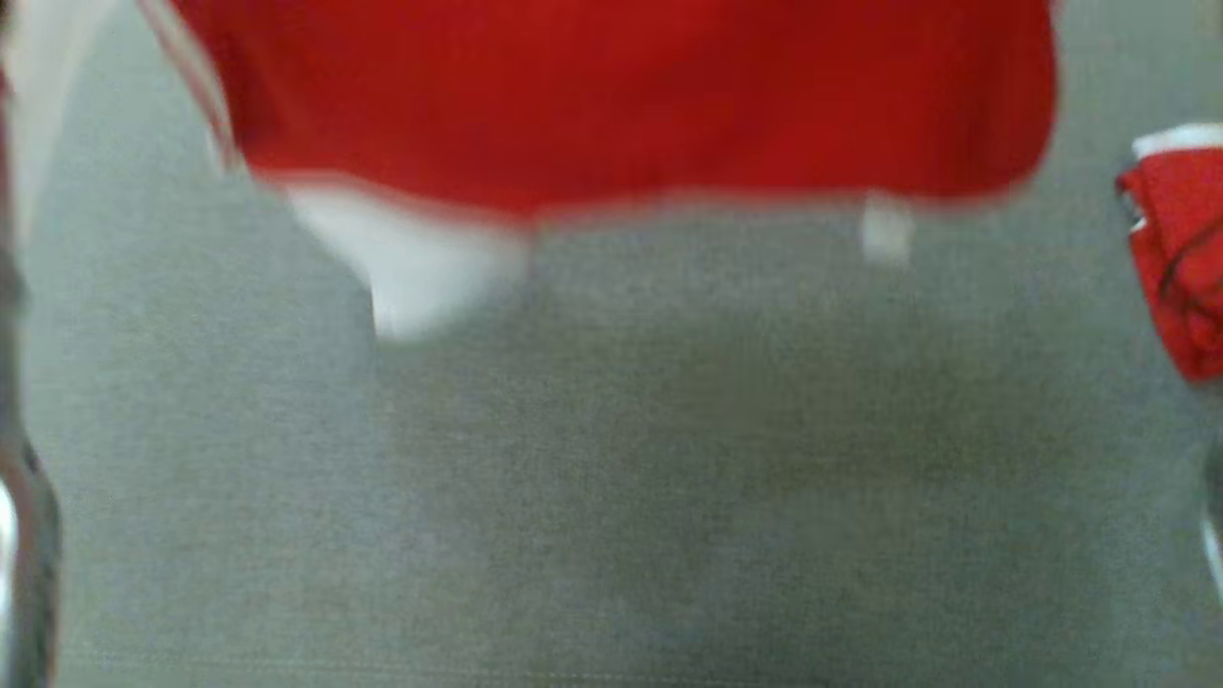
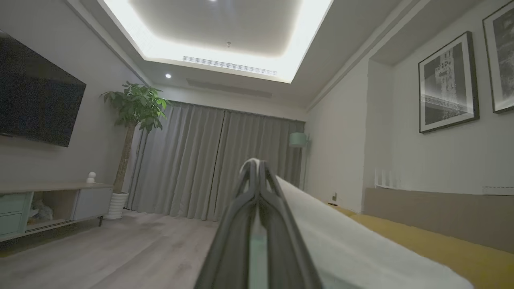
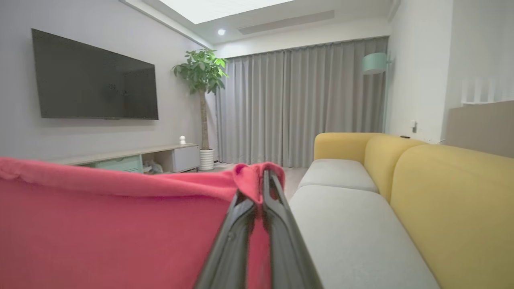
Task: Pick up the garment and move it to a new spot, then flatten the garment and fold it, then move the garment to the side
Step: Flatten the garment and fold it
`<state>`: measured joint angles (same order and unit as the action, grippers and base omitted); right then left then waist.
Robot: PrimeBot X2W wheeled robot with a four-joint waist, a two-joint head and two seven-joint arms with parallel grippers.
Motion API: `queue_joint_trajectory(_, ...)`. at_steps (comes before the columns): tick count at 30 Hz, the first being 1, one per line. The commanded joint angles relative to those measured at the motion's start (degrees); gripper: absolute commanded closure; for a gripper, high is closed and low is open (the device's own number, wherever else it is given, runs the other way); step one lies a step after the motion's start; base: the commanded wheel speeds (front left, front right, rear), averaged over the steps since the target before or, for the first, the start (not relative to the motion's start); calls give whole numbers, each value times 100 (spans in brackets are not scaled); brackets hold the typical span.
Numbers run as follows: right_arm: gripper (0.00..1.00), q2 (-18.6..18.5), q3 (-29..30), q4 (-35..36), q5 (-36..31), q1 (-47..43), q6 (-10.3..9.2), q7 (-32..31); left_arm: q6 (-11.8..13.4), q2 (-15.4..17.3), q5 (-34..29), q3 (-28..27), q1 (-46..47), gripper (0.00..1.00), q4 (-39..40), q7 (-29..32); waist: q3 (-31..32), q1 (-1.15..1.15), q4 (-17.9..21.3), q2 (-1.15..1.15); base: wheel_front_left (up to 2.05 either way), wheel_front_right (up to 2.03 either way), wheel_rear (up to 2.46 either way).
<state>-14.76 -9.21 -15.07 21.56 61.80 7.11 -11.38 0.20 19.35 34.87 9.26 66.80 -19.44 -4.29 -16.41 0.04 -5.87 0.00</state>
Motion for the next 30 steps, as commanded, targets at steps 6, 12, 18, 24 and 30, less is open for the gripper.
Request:
queue_joint_trajectory(6, 100, 358, 1, -1645, -752, 1525, 37, 1240, -175, 244, -313, -83, 1600, 100, -1211, -676, -578, -4, 269, 0, 0, 0, 0)
queue_joint_trajectory(12, 100, 502, 55, -3034, -926, 1620, 37, 1797, -510, 9, -471, 186, 1686, 100, -2052, -996, -555, -4, 174, 0, 0, 0, 0)
queue_joint_trajectory(18, 100, 211, -385, -3913, -815, 914, 37, 1710, -693, -329, -643, 573, 555, 100, -2290, -1065, -466, -4, -98, 0, 0, 0, 0)
queue_joint_trajectory(24, 100, -80, -923, -4269, -481, 253, 37, 1362, -750, -352, -923, 907, -806, 100, -2015, -1069, -202, -4, -238, 0, 0, 0, 0)
queue_joint_trajectory(30, 100, -471, -1900, -4153, 274, -571, 37, 504, -766, -28, -1122, 1525, -2204, 100, -1638, -1070, 333, -4, -279, 0, 0, 0, 0)
